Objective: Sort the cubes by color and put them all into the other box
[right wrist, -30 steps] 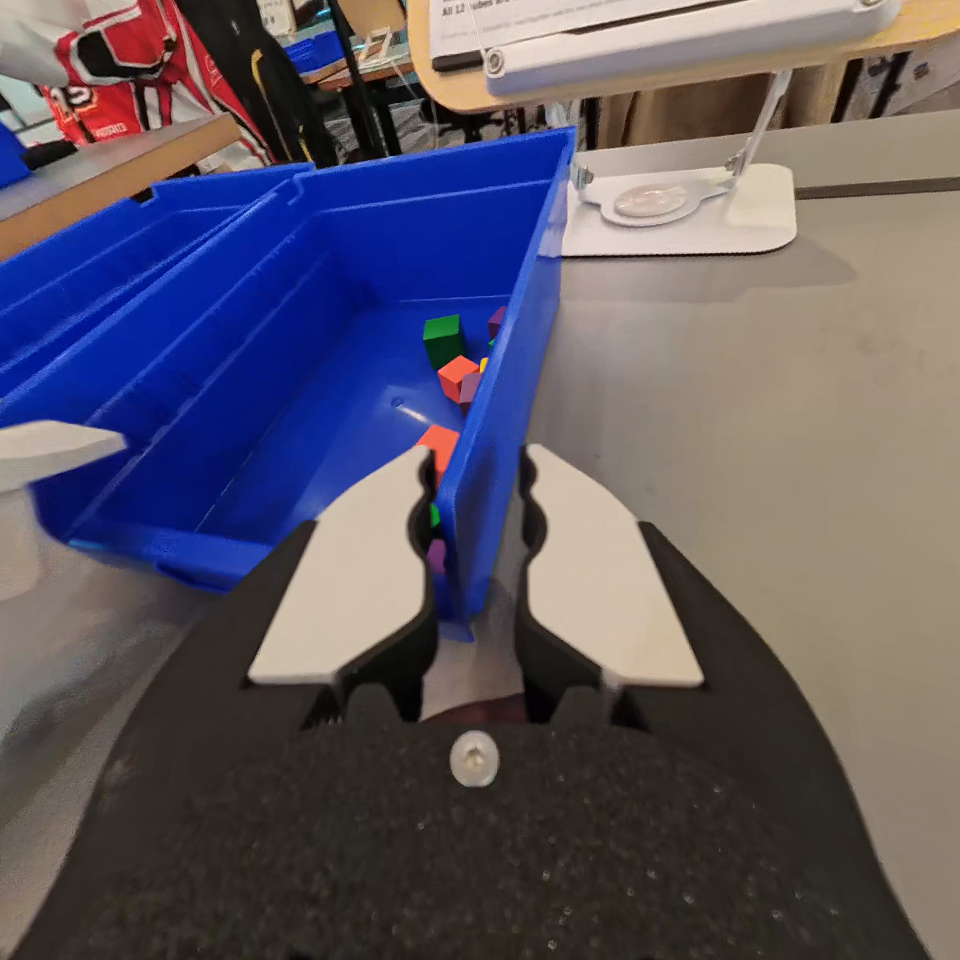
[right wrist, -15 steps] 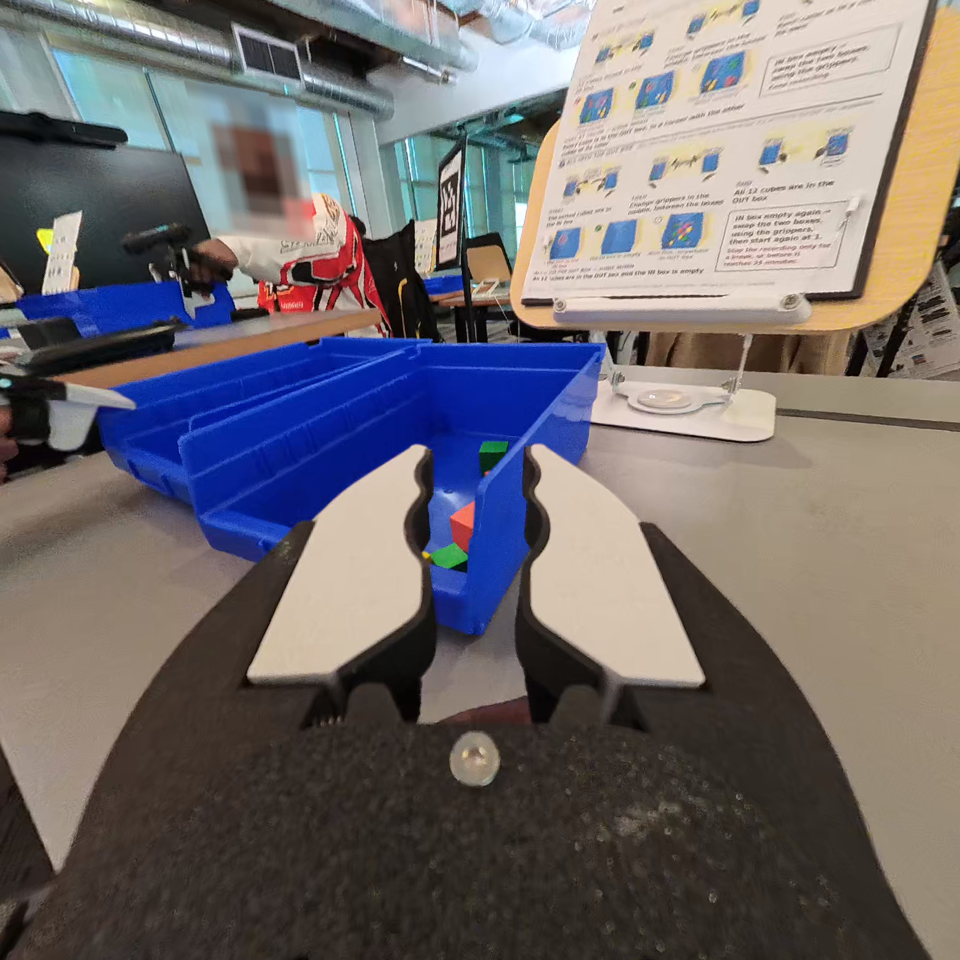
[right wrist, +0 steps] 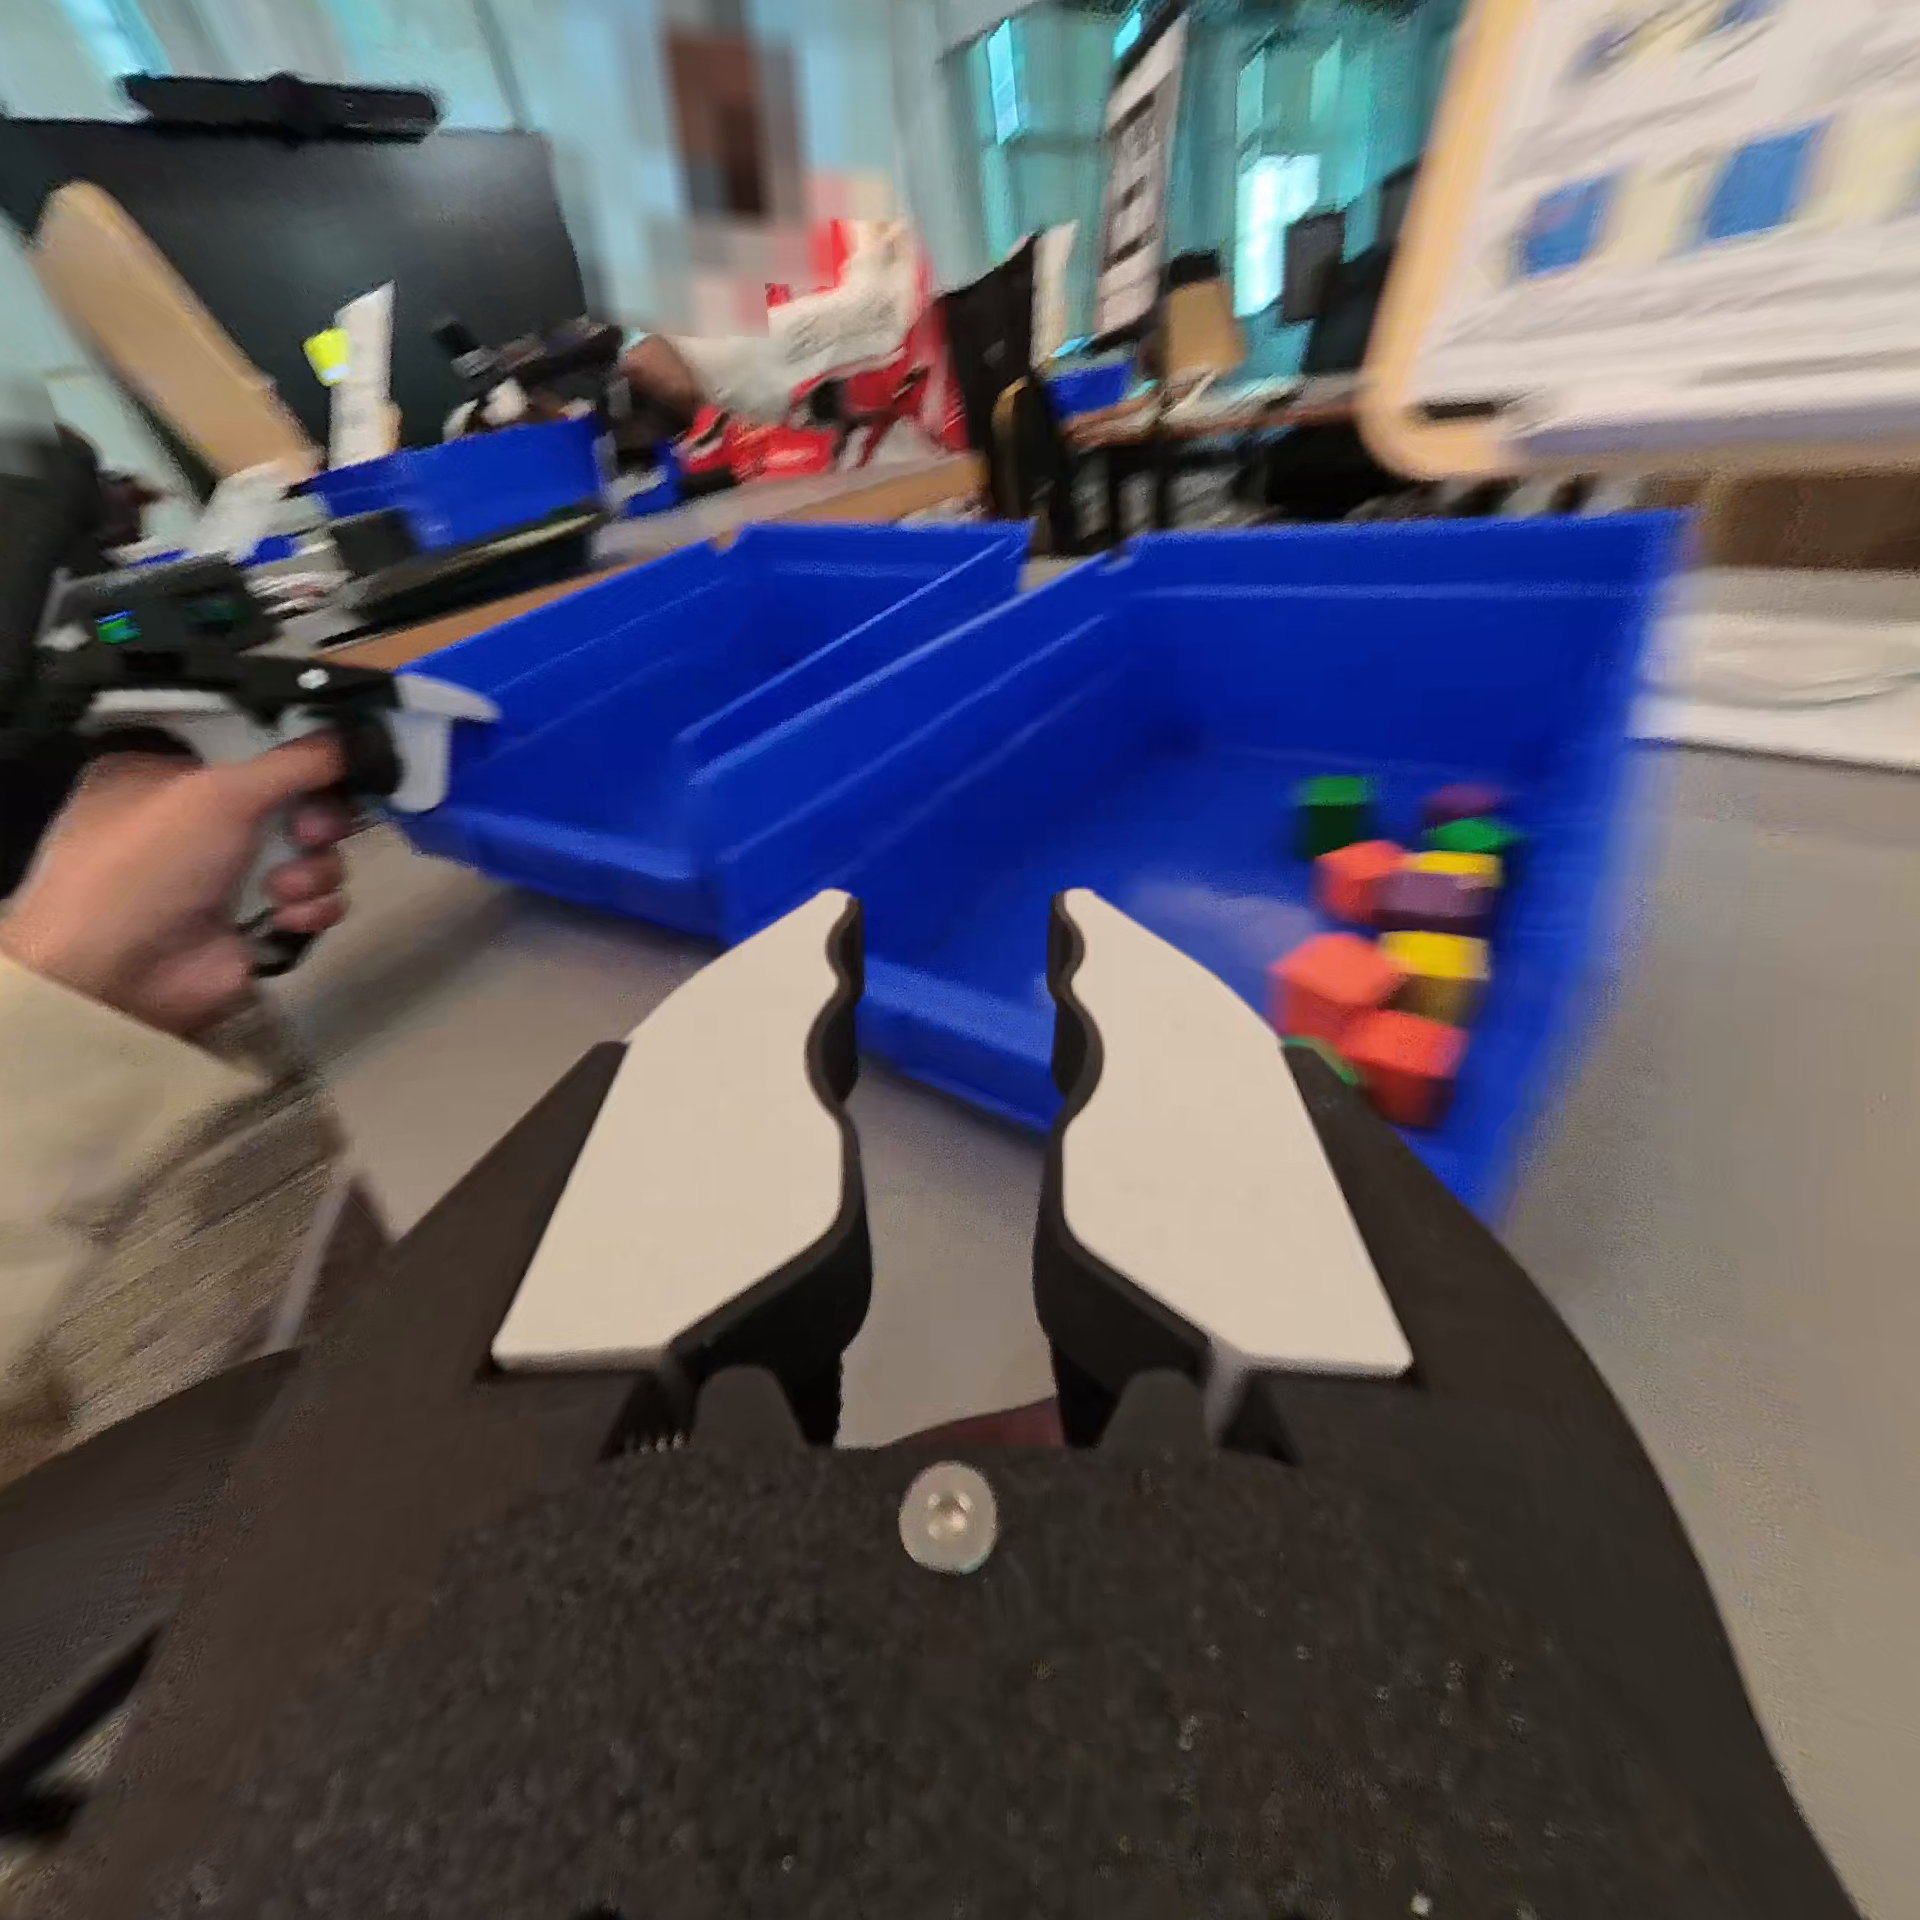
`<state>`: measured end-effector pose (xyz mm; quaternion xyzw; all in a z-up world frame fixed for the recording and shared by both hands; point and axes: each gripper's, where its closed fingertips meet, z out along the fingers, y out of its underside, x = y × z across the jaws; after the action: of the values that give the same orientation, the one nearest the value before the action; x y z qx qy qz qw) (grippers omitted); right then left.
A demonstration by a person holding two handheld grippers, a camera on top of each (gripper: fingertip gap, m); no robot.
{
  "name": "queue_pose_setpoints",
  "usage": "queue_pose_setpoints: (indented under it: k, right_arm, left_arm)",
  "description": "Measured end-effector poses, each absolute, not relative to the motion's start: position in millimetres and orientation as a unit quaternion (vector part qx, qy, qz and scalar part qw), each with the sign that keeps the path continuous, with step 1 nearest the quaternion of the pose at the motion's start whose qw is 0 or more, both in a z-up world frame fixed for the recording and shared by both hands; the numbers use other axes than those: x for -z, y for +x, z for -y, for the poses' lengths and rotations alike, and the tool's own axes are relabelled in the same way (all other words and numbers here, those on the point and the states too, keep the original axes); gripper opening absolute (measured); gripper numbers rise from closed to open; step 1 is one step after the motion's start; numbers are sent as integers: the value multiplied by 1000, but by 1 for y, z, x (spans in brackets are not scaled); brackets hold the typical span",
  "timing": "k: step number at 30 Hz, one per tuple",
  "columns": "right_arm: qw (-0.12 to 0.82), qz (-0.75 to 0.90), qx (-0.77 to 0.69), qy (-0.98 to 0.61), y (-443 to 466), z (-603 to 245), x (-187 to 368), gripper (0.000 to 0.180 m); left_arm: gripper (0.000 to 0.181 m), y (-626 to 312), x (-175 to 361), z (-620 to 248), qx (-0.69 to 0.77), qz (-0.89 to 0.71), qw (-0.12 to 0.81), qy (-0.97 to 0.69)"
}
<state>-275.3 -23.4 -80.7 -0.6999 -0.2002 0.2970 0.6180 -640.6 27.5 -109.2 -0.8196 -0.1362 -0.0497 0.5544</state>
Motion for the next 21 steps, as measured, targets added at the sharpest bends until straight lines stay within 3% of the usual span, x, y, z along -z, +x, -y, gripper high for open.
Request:
queue_pose_setpoints:
  k: [9, 11, 16, 21]
  right_arm:
    - [518, 252, -342, -743, -456, 37, 107, 54]
    - [508, 235, -346, -753, -468, 35, 112, 50]
    - [530, 183, -322, -763, -453, 25, 108, 7]
    - [612, 176, -321, -702, -415, 26, 38, 5]
  left_arm:
    - [6, -636, 69, 78, -13, 164, 629, -760]
    - [6, -625, 66, 90, -21, 159, 631, -759]
    - [6, -599, 34, 123, -116, 128, 676, -716]
    - [4, -559, -22, 134, -181, 66, 704, -683]
